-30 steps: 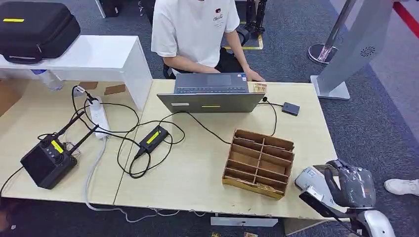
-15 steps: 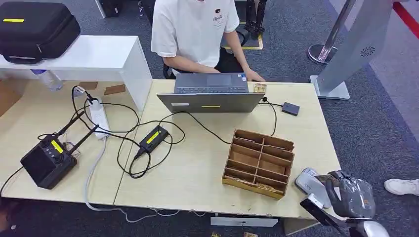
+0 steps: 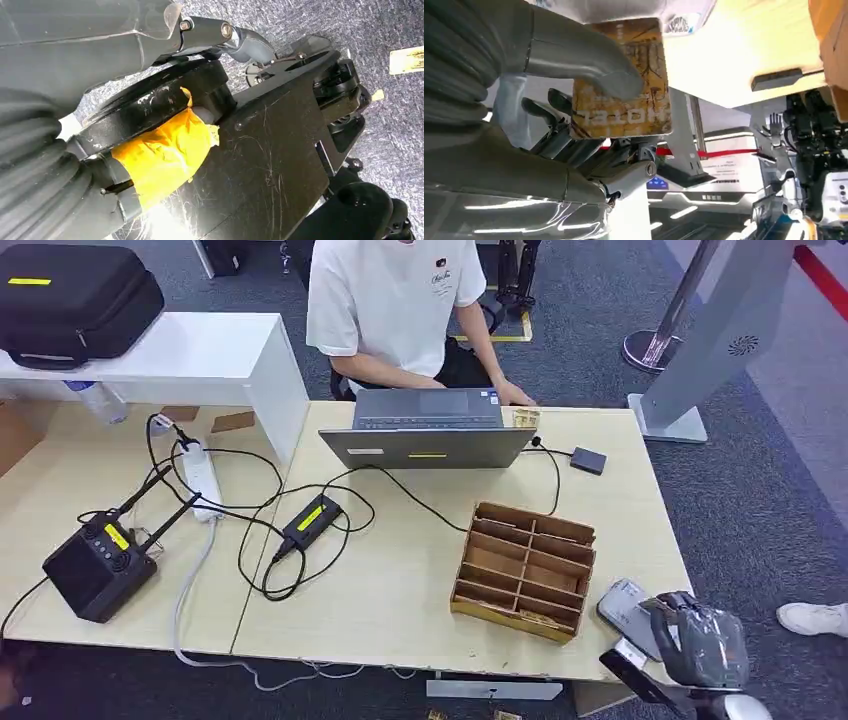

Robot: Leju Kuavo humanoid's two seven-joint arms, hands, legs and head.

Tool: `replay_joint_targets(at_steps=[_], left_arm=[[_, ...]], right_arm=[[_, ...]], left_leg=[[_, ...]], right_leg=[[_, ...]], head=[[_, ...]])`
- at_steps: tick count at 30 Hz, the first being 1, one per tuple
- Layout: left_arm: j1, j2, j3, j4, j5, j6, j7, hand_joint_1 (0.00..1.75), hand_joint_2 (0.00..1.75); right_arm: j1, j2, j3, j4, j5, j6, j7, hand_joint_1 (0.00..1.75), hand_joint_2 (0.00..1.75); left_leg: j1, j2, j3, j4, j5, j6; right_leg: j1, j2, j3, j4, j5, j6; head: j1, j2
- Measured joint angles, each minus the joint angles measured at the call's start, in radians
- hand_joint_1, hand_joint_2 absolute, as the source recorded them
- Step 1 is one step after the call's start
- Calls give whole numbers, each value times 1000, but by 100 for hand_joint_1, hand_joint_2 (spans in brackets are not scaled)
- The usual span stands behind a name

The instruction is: Pass the card to the sensor for recognition and then transmit it.

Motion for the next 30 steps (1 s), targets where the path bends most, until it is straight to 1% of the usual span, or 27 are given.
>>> replay_joint_targets(at_steps=[9,12,16,18,22,24,27,30], left_arm=[[0,0,0,0,1,0,1,0,175],[0,0,0,0,-2,0,2,0,175],[0,1,0,0,-3,0,2,0,175],[0,1,0,0,-4,0,2,0,175],[-1,1,0,0,-13,-1,5,0,175],[0,1,0,0,-16,-1,5,0,175],[0,1,0,0,-28,-1,6,0,175],[-1,1,0,0,-48,-3,7,0,175]], right_arm=[[-9,7,0,6,11,0,6,175,175],[-17,3,0,-20,16,22,20,175,175],[-32,-18,1,-76,18,69,32,175,175],[-65,-35,4,-111,14,88,42,175,175],[-165,-81,27,-158,10,138,64,175,175],[-200,-93,32,-169,11,155,70,175,175],[-291,-116,78,-174,15,190,81,175,175],[-426,-130,141,-156,24,239,112,175,175]], left_leg=[[0,0,0,0,0,0],[0,0,0,0,0,0],[0,0,-1,0,0,0],[0,1,-1,0,0,0],[0,1,0,1,0,0],[0,0,0,0,0,0],[-1,2,-1,0,1,0],[-1,3,-1,0,2,0]], right_leg=[[0,0,1,0,0,0],[0,0,1,0,0,0],[0,0,0,0,0,0],[0,1,0,0,1,0],[0,2,0,0,1,0],[0,0,1,0,1,0],[-1,3,0,1,2,0],[-1,4,-1,1,3,0]], head=[[0,0],[0,0],[0,0],[0,0],[0,0],[0,0],[0,0],[0,0]])
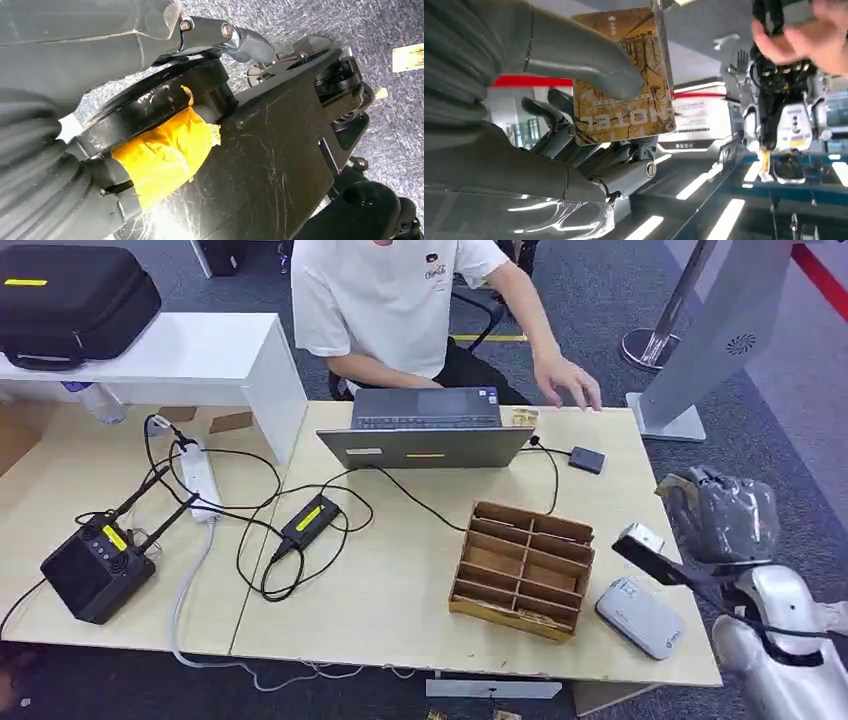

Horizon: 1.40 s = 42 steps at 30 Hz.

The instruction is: Pass the card to the sensor for recognition and then transmit it.

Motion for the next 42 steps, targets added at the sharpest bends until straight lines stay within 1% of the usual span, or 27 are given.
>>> replay_joint_targets(at_steps=[2,4,8,14,18,21,22,28,34,37,42], left_arm=[[-2,0,0,0,-15,-3,3,0,175],[-2,0,0,0,-29,-4,3,0,175],[-3,1,0,0,-52,-7,3,0,175],[-3,2,0,0,-73,-11,3,0,175],[-3,3,0,0,-78,-13,3,0,175],[-4,4,0,0,-82,-16,3,0,175],[-4,5,0,0,-84,-17,3,0,175],[-4,5,0,0,-124,-24,-27,0,175],[-4,7,0,0,-119,-22,-29,0,175],[-4,7,0,0,-118,-22,-27,0,175],[-3,7,0,0,-114,-22,-22,0,175]], right_arm=[[-98,0,59,35,21,24,24,175,175],[-187,3,119,80,40,26,47,175,175],[-315,24,221,175,85,23,81,175,175],[-445,76,330,301,117,19,112,175,175],[-504,111,369,356,113,19,123,175,175],[-528,128,389,378,112,19,126,175,175],[-533,132,393,383,111,18,128,0,175],[-539,141,416,396,94,14,126,0,175],[-533,138,426,403,80,5,129,0,175],[-525,132,426,405,79,3,129,0,175],[-498,108,426,405,76,-2,129,0,175]], left_leg=[[0,0,1,0,0,0],[0,-2,0,0,1,0],[1,-2,0,0,2,0],[1,-3,-1,0,2,0],[1,-3,-1,0,2,0],[1,-3,-1,0,2,0],[1,-3,-1,0,2,0],[1,-3,-1,0,1,0],[1,-3,-1,0,1,0],[1,-3,-1,0,1,0],[1,-3,-1,0,1,0]], right_leg=[[0,0,0,0,0,0],[0,-2,1,0,0,0],[0,-2,1,0,0,0],[0,-2,0,0,0,0],[0,-2,0,0,0,0],[0,-2,0,0,0,0],[0,-2,0,0,0,0],[0,-2,0,0,0,0],[0,-2,0,0,0,0],[0,-2,0,0,0,0],[0,-2,0,0,0,0]], head=[[0,0],[0,0],[0,0],[0,0],[0,0],[0,0],[0,0],[0,0],[0,0],[0,0],[0,0]])
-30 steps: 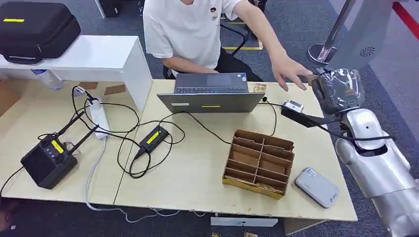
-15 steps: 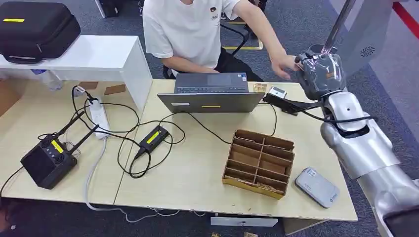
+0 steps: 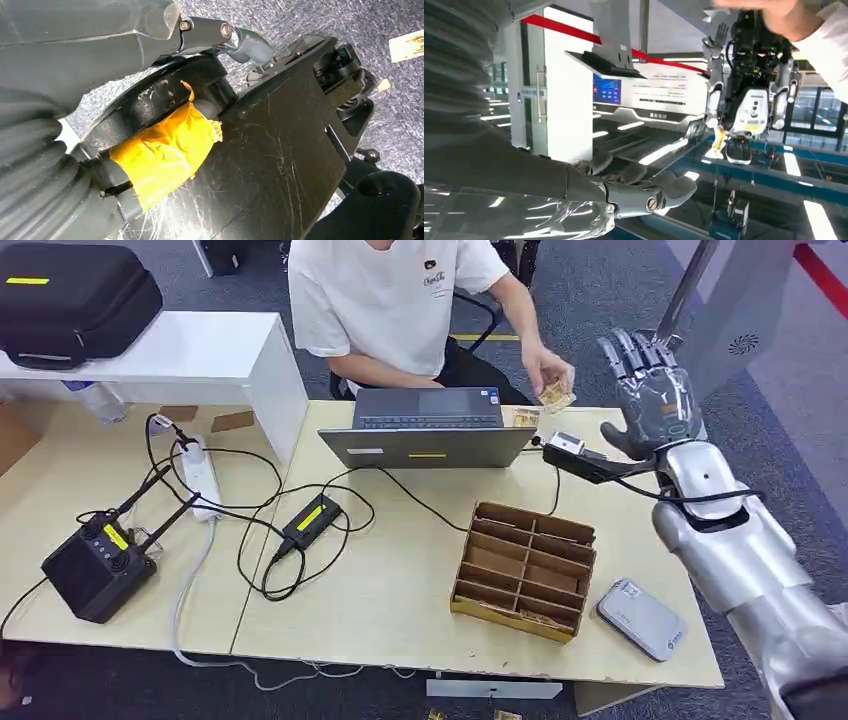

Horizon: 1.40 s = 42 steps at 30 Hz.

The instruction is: Pass the card to the sensor for recognition and then transmit it.

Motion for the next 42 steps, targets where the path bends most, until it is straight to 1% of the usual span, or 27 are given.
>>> replay_joint_targets(at_steps=[5,9,15,23,26,31,33,35,38,40,42], left_arm=[[1,0,0,0,11,0,5,0,175],[2,0,0,0,29,1,6,0,175],[3,0,0,0,56,2,6,0,175],[4,0,0,0,87,6,4,0,175],[4,0,0,0,88,7,4,0,175],[5,0,0,0,89,9,3,0,175],[6,-7,0,0,101,33,3,0,175],[8,-15,2,0,118,55,3,0,175],[13,-19,9,0,145,71,-6,0,175],[15,-20,11,0,161,74,-12,0,175],[16,-21,15,0,175,77,-16,0,175]], right_arm=[[43,-27,-8,-19,-27,-15,-15,0,175],[132,-57,-40,-99,-69,-43,-40,0,175],[332,-107,-130,-318,-89,-104,-64,0,175],[569,-138,-244,-573,-61,-137,-101,0,175],[616,-142,-271,-629,-58,-137,-101,0,175],[648,-147,-292,-674,-51,-137,-102,0,175],[669,-150,-304,-692,-47,-143,-111,0,175],[733,-153,-324,-738,-35,-171,-129,0,175],[884,-151,-362,-849,21,-239,-168,0,175],[978,-139,-381,-921,67,-257,-198,0,175],[1065,-113,-393,-988,107,-260,-223,0,175]], left_leg=[[0,0,0,0,0,0],[0,0,0,0,0,0],[0,0,0,0,-1,0],[0,0,-1,0,-2,0],[0,1,-1,0,-2,0],[0,0,0,0,-1,0],[0,0,1,0,-2,0],[0,-3,1,0,-2,0],[0,-4,0,0,-4,2],[0,-4,0,0,-5,1],[0,-3,1,-1,-6,0]], right_leg=[[0,0,0,0,0,0],[0,0,0,-1,0,0],[0,-1,0,-1,-1,0],[0,-1,0,-1,-1,0],[0,-1,0,-1,-1,0],[0,-1,0,-1,-1,0],[0,-1,0,-1,-1,0],[0,-4,2,-2,-2,1],[0,-6,2,-2,-4,1],[0,-5,2,-2,-6,1],[0,-5,2,-2,-7,0]], head=[[0,0],[0,0],[0,0],[0,0],[0,0],[0,0],[0,0],[0,0],[0,0],[0,0],[0,0]])
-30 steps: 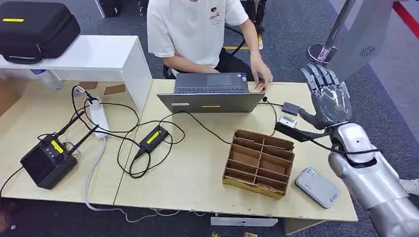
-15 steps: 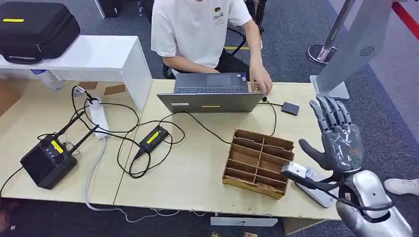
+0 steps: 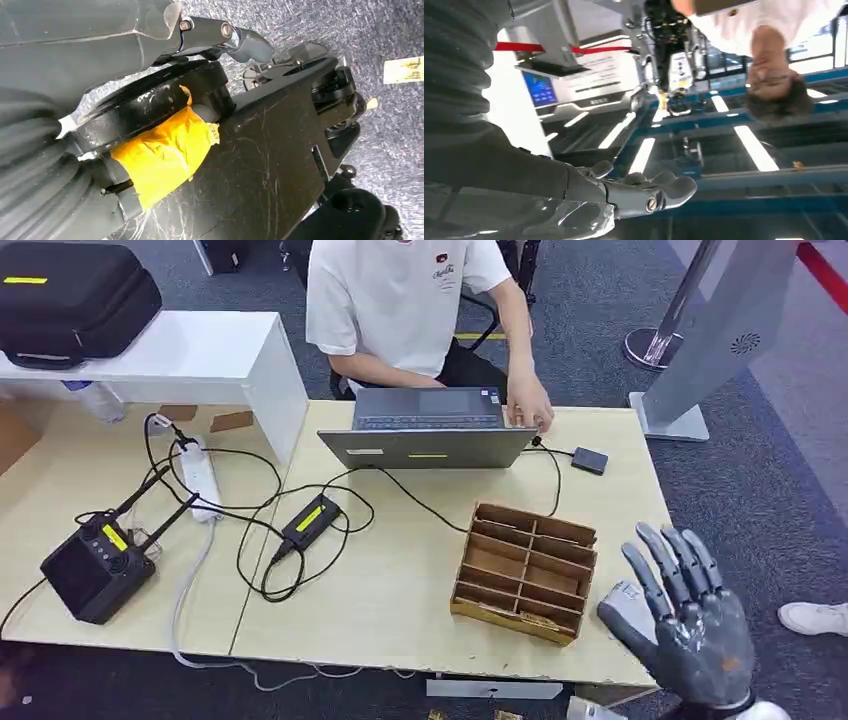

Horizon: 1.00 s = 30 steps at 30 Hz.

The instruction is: Pass the card to the sensor for recognition and then transmit it.

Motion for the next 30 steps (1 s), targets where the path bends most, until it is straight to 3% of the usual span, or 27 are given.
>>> replay_joint_targets(at_steps=[7,11,14,21,30], left_arm=[[7,-4,28,0,42,15,-14,0,175],[10,-5,41,0,57,17,-17,0,175],[10,-3,45,0,59,11,-17,0,175],[11,-3,45,0,62,11,-15,0,175],[9,-3,45,0,27,9,-3,0,175]], right_arm=[[229,130,-1,-181,95,-2,-57,0,175],[302,174,3,-217,116,-2,-20,0,175],[333,183,23,-217,126,-2,47,0,175],[341,179,117,-156,124,-10,191,0,175],[279,221,172,41,55,-10,130,0,175]], left_leg=[[0,1,0,-1,-1,-1],[0,1,1,-1,-1,0],[0,2,1,0,-2,0],[-1,3,2,0,-2,0],[0,5,3,0,-2,0]], right_leg=[[0,0,0,0,-1,0],[0,1,0,0,-1,0],[-1,1,0,0,-1,0],[-1,2,1,0,-1,0],[0,4,2,0,-1,0]], head=[[0,0],[1,0],[0,0],[1,0],[1,0]])
